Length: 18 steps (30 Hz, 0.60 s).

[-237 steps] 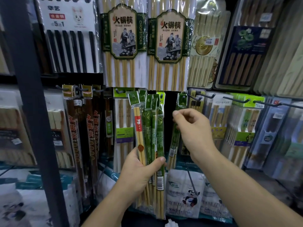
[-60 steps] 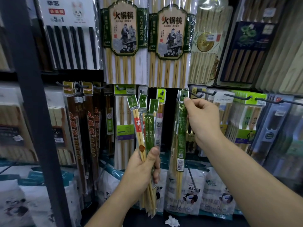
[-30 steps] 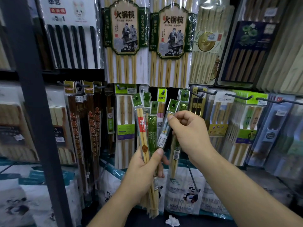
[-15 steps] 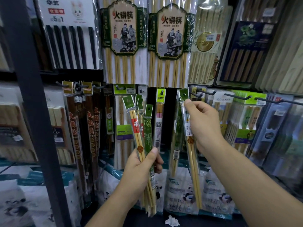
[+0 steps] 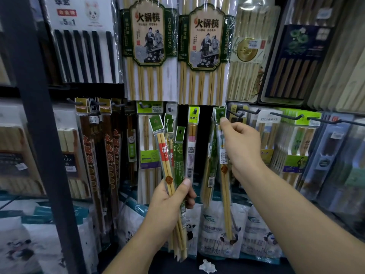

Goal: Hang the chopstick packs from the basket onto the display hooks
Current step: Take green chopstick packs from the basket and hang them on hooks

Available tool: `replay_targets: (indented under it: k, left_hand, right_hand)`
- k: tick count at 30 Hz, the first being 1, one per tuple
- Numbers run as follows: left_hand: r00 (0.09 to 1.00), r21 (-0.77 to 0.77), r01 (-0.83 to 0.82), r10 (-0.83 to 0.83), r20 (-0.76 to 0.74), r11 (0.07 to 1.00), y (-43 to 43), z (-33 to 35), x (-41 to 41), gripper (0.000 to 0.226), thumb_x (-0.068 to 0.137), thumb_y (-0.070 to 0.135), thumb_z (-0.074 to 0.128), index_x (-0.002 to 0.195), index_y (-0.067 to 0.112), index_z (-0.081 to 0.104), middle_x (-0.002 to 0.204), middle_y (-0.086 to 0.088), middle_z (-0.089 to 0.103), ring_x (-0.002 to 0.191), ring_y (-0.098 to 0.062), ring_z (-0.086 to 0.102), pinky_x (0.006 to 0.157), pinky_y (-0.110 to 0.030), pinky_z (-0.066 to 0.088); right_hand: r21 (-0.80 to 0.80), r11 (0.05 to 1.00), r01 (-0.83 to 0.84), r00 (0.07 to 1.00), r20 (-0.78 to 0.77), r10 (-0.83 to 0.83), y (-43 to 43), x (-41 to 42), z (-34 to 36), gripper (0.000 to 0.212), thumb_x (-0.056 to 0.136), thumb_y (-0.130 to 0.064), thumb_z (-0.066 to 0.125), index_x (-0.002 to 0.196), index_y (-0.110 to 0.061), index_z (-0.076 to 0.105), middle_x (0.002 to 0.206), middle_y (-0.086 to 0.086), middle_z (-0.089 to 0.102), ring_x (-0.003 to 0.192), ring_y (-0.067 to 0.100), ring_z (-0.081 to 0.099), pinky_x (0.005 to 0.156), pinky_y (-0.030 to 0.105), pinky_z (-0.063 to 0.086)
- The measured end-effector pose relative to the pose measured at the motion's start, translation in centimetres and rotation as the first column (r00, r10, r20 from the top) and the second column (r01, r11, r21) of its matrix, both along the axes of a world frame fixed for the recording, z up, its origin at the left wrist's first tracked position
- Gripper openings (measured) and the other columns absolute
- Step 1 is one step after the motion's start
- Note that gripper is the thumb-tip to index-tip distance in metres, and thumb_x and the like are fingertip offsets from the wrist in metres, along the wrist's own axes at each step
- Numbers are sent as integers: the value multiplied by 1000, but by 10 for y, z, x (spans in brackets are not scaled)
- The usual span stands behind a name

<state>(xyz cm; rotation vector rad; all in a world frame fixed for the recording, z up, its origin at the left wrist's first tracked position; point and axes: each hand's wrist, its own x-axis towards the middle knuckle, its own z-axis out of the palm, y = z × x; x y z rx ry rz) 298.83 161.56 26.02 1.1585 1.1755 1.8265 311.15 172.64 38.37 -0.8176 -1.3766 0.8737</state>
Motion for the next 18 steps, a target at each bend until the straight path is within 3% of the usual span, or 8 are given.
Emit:
replay_targets:
  k: [4, 8, 10, 13, 16, 18]
  left_hand:
    - [1000, 0, 17, -17, 1, 1000, -2, 1, 0, 35, 87, 45, 67, 96, 11, 63, 77, -6, 67, 65, -21, 62, 63, -30, 55]
    - [999, -4, 34, -34, -19, 999, -4, 1, 1, 11, 90, 38, 68, 95, 28, 69, 69, -3, 64, 59, -21, 60, 56, -31, 55]
    - [999, 6, 33, -33, -13, 999, -4, 2, 2, 24, 86, 39, 72, 102, 22, 68, 69, -7, 62, 59, -23, 61, 55, -33, 55]
    - [999, 7, 31, -31, 29, 999, -5, 6, 3, 45, 75, 39, 78, 106, 9, 65, 72, -6, 64, 62, -21, 63, 53, -35, 57]
    - [998, -3, 60, -60, 35, 998, -7, 7, 5, 45, 74, 32, 80, 107, 7, 62, 74, -3, 68, 64, -21, 65, 55, -38, 59]
    - [996, -1, 77, -77, 45, 997, -7, 7, 5, 46, 74, 31, 81, 108, 8, 62, 77, -2, 70, 66, -21, 66, 56, -40, 60]
  right_hand:
    - [16, 999, 44, 998, 52, -45, 5, 0, -5, 48, 96, -42, 65, 58, -20, 46, 42, -14, 38, 45, 4, 39, 61, 23, 42]
    - [54, 994, 99, 992, 68, -103, 1, 1, -11, 38, 93, -45, 68, 72, -17, 56, 60, -12, 48, 52, 1, 45, 63, 24, 41]
    - [109, 990, 89, 992, 77, -98, -8, 3, -15, 35, 93, -43, 69, 76, -15, 59, 62, -11, 51, 54, 0, 46, 61, 22, 42]
    - [159, 985, -71, 989, 141, 49, -27, 2, -22, 23, 93, -36, 71, 77, -20, 67, 65, -12, 63, 61, 0, 56, 60, 15, 48]
    - [94, 955, -280, 941, 222, 254, -41, -3, -26, 8, 91, -32, 74, 88, -25, 74, 83, -3, 73, 77, 9, 67, 69, 22, 57]
    - [85, 938, -335, 924, 226, 310, -45, -4, -27, 6, 91, -29, 74, 90, -24, 75, 82, -4, 73, 71, 5, 65, 66, 19, 54]
